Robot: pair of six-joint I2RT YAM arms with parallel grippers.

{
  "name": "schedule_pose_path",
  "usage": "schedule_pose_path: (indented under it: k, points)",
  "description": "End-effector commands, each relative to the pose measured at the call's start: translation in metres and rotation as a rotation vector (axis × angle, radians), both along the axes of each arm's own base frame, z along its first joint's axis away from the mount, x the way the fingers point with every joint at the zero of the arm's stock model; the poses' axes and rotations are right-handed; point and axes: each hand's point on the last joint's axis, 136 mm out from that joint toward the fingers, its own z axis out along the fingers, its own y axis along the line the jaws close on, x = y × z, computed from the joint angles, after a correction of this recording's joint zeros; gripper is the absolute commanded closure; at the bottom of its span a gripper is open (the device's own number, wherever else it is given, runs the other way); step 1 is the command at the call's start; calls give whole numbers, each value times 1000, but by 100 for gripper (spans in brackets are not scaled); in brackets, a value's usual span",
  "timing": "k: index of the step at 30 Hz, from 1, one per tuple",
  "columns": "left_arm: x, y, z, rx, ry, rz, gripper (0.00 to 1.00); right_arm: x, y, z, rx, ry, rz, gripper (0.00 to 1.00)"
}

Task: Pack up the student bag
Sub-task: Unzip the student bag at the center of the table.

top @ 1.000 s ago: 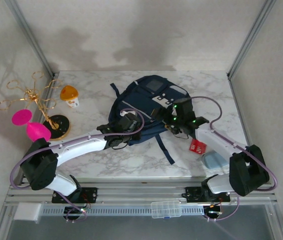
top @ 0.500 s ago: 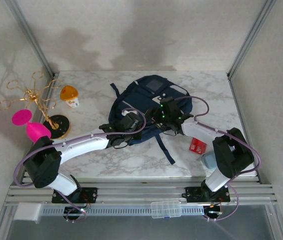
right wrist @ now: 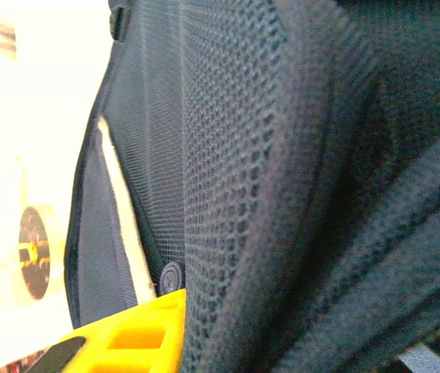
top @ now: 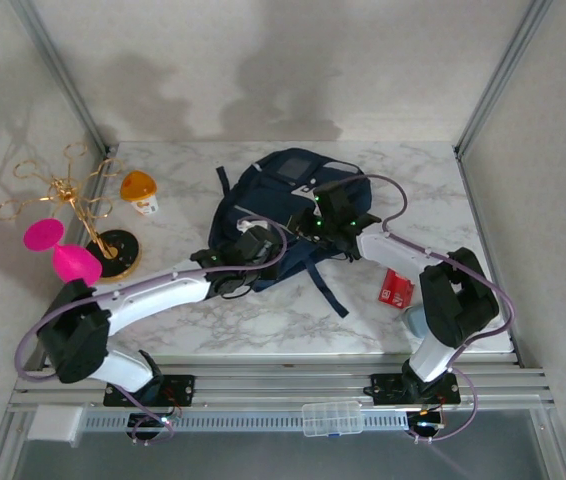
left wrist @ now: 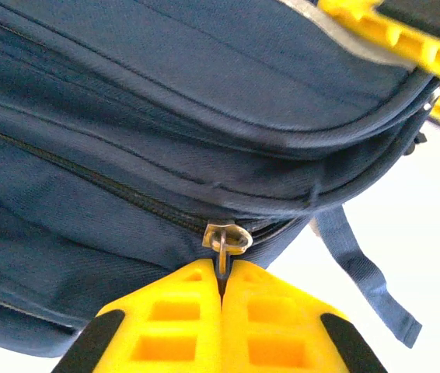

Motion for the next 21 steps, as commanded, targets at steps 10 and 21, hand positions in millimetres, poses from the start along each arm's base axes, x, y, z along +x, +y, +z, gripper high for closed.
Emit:
schedule_pose_path:
  k: [10, 21]
  points:
    - [-14, 25, -23, 39, 75, -32, 100, 53, -51, 46, 16, -151, 174, 90]
    - [10, -11, 1, -85, 16, -32, 100, 5, -79, 31, -42, -4, -22, 21]
